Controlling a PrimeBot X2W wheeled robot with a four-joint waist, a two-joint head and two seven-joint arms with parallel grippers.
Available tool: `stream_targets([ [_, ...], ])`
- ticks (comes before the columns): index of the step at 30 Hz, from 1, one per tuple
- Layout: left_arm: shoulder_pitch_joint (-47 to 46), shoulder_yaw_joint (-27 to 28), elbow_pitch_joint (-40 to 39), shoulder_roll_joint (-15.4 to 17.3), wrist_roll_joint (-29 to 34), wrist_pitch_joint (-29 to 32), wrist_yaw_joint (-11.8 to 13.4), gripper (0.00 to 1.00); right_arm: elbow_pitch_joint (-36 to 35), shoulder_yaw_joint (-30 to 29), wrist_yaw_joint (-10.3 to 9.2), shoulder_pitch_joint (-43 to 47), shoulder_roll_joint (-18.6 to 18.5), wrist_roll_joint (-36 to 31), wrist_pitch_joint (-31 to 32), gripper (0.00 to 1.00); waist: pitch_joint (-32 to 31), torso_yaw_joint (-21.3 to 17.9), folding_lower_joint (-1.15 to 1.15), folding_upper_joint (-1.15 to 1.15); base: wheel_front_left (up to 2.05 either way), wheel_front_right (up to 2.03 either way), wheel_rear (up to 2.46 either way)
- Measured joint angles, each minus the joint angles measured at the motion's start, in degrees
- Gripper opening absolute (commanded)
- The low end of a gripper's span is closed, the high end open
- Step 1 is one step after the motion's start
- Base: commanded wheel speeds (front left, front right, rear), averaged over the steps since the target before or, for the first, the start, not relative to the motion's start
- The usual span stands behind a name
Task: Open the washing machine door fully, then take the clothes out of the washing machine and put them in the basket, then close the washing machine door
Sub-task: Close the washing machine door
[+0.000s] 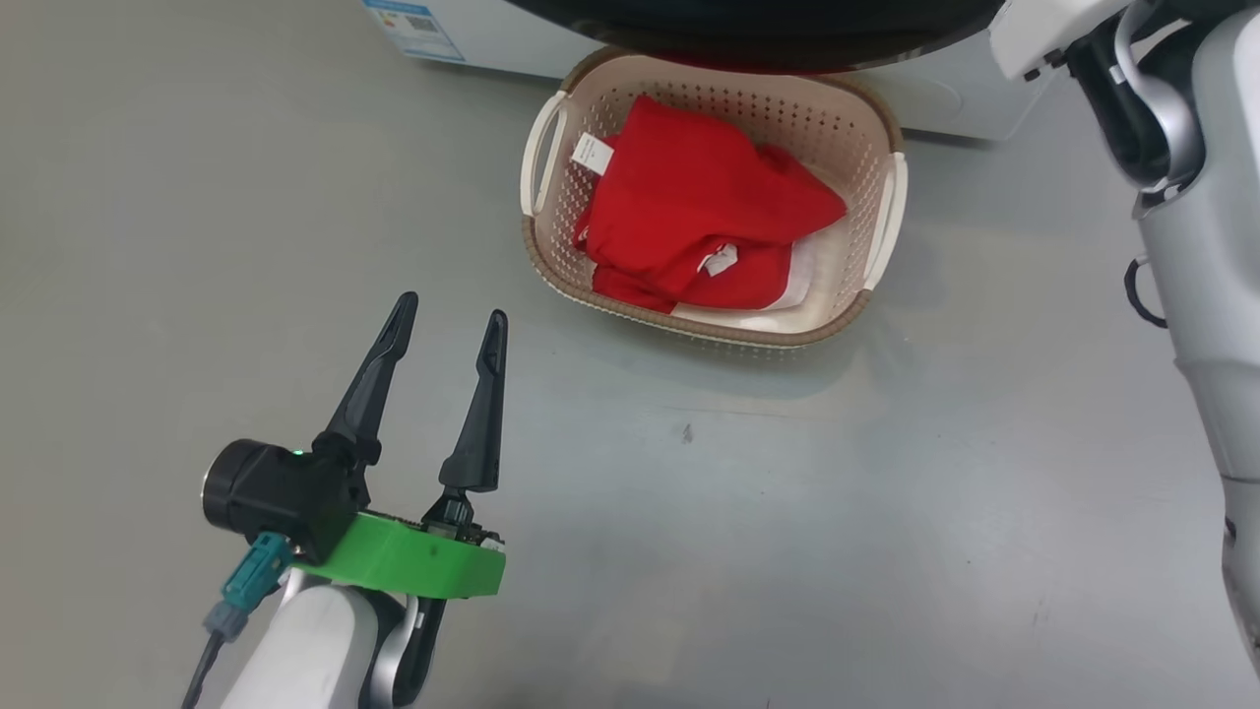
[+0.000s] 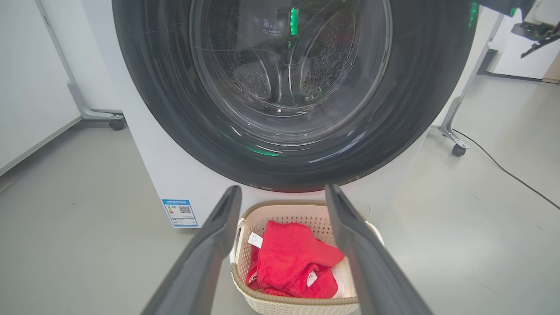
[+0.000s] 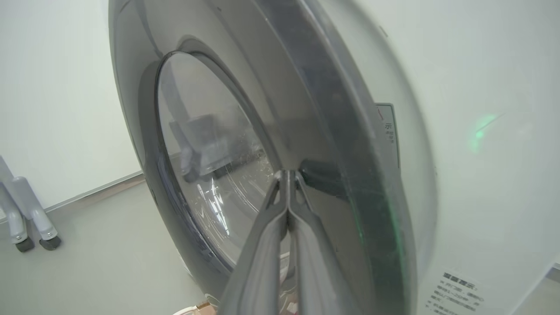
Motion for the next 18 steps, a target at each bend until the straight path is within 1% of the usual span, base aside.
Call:
stream_targets([
  [5,-0.71,-0.23,1.32,-0.36,0.08,-0.42,-0.57,1.00,2.63,0.42,0.02,-1.65,-0.89,1.26,-0.20,0.00,0.89,1.37,0.00,0.00,0.00,0.00,0.00],
  [8,-0.98,-0.24,1.68,-0.62,0.09,-0.42,-0.66,1.00,4.02,0.52,0.49,-2.96,-1.54,1.44,-0.57,0.00,1.14,2.05,0.00,0.00,0.00,0.00,0.00],
  [16,-1.53,-0.29,3.00,-1.01,0.53,-0.43,-0.77,1.00,7.80,0.10,0.51,-6.86,-2.68,2.91,-1.59,0.00,1.38,2.85,0.00,0.00,0.00,0.00,0.00],
  [18,-1.55,-0.36,3.26,-1.11,0.53,-0.44,-1.16,1.00,8.76,-0.36,0.51,-7.66,-2.92,3.12,-1.98,0.00,1.39,3.03,0.00,0.00,0.00,0.00,0.00],
])
